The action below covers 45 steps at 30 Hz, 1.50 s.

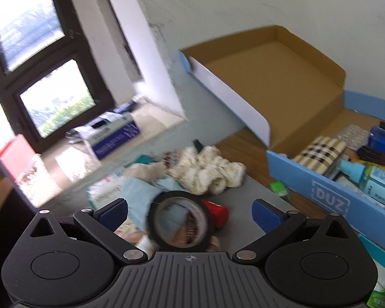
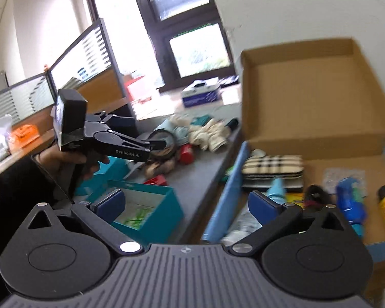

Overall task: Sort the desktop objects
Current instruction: 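Lower the left gripper onto the black tape roll and close it, then carry the tape roll with the left gripper into the teal box and release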

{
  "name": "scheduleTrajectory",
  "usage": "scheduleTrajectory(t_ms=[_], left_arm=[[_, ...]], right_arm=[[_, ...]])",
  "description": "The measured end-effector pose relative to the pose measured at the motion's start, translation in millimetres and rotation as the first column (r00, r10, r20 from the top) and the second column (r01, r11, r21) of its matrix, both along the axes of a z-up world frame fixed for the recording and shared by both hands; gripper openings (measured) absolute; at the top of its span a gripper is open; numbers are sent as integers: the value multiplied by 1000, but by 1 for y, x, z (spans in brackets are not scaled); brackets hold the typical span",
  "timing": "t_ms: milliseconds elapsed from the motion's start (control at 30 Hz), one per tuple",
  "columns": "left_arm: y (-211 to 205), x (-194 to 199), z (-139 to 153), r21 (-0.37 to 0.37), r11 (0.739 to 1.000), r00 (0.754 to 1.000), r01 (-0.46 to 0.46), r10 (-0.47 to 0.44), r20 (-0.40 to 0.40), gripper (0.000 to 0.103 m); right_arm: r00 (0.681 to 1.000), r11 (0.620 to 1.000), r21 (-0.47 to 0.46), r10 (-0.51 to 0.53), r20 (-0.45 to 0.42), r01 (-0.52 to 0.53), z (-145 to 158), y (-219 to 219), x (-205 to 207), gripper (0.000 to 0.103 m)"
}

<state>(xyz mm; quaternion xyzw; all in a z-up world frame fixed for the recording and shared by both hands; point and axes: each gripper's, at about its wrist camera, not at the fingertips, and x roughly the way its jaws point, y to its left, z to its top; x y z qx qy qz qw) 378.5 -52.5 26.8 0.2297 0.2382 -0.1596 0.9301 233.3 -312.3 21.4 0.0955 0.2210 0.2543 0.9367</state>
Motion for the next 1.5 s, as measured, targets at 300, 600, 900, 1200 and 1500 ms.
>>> scheduleTrajectory(t_ms=[300, 600, 900, 1200, 1500], left_arm=[[-12, 20, -14, 148, 989, 1000, -26, 26, 1, 103], [-28, 27, -36, 356, 933, 998, -47, 29, 56, 103], [-30, 27, -40, 355, 935, 999, -30, 20, 31, 81], [-25, 19, -32, 298, 954, 999, -26, 18, 31, 72], [-17, 3, -2, 246, 969, 999, -27, 14, 51, 73]], right_arm=[[996, 998, 13, -59, 69, 58, -11, -18, -11, 103], [1000, 997, 77, -15, -7, 15, -22, -28, -6, 103], [997, 998, 62, 24, -71, -19, -27, -29, -2, 103], [987, 990, 125, 81, -141, -63, -33, -28, 2, 103], [985, 987, 150, 84, -153, -61, -35, -27, 0, 103]])
